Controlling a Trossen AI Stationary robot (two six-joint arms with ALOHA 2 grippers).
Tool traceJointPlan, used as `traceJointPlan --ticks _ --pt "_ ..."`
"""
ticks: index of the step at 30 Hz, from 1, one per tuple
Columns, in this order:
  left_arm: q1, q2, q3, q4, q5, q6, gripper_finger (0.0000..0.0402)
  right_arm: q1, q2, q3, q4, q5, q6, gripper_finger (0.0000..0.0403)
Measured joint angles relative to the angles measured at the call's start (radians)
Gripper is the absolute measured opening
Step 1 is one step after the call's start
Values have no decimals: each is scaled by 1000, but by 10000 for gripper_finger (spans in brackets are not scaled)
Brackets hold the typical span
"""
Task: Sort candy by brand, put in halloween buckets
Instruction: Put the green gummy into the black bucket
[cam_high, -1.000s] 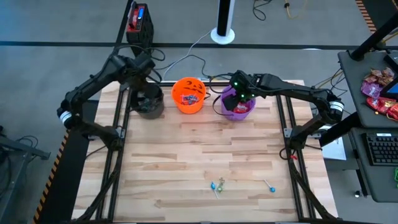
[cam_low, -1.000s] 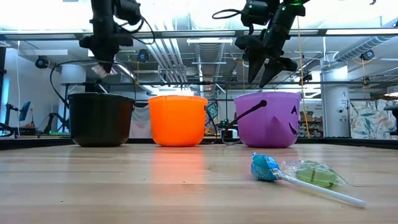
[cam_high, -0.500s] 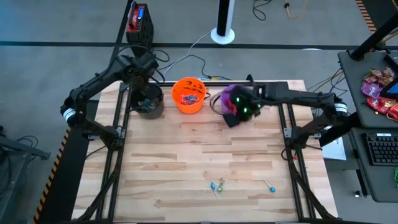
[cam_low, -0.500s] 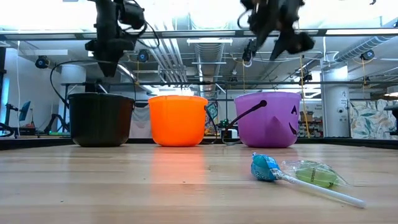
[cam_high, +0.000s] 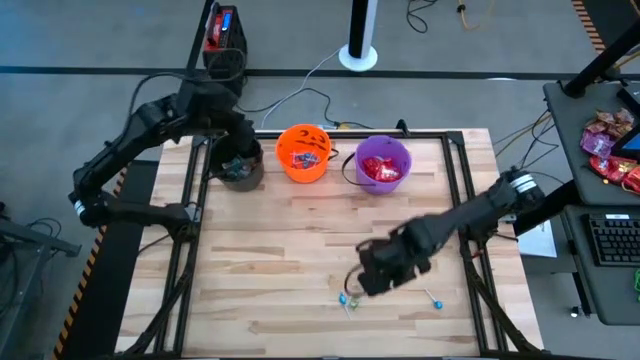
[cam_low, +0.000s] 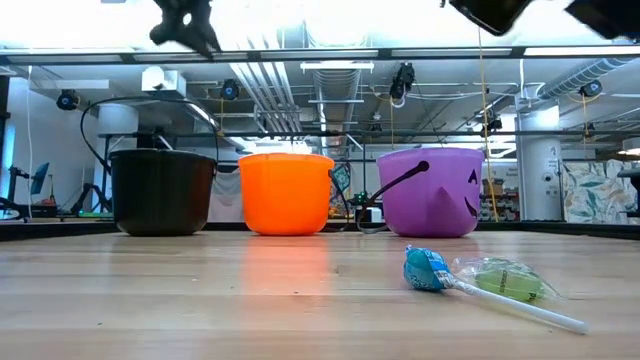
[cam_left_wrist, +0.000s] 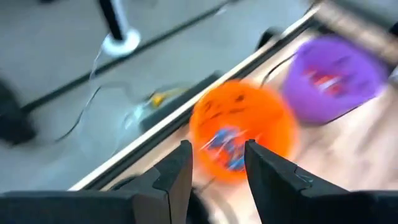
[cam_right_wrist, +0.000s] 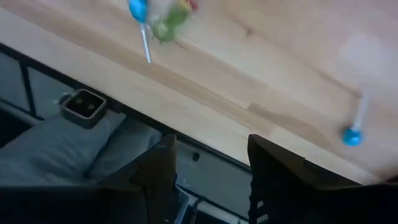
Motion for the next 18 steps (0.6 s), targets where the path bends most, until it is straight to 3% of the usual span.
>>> traceJointPlan --ticks 4,8,14,18 --pt "-69 -62 0 77 18 -64 129 83 82 0 91 49 101 192" --pt "-146 -100 0 103 20 -137 129 125 170 0 210 162 207 192" --pt "-239 -128 0 118 21 -191 129 120 325 39 235 338 258 192" --pt "-289 -139 0 112 21 -242 129 99 402 71 234 374 258 192"
